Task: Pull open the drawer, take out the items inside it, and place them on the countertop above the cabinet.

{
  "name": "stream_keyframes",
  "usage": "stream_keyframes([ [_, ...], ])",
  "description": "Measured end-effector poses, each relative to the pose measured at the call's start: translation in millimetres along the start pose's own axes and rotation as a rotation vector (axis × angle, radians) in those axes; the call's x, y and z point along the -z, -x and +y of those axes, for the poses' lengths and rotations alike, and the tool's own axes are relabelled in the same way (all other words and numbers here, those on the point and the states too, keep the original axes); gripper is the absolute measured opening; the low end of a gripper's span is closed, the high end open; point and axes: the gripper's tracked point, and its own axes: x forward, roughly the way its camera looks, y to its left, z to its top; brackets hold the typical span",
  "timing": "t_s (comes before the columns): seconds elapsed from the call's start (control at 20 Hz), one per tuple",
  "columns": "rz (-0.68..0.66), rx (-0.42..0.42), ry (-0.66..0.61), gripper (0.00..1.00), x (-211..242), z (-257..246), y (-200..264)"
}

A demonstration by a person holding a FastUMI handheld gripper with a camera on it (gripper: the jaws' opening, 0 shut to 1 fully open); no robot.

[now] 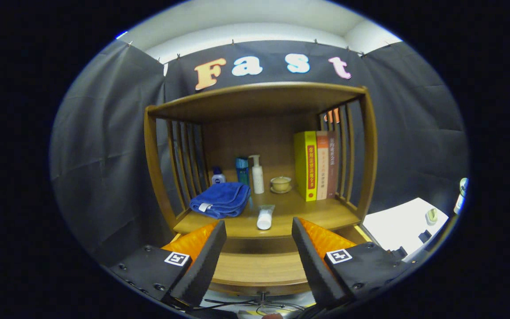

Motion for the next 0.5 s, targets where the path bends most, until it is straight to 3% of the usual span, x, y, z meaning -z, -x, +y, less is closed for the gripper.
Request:
stream_keyframes([
  [0.2,-0.079,0.026,0.012,0.96,0.4,-10.1,27.5],
  [0.35,-0.122,-0.058,-0.022,0.96,14.3,10.4,38.0],
  [0.5,-0.135,-0.075,0.015,0.96,45.8,15.5,43.6],
])
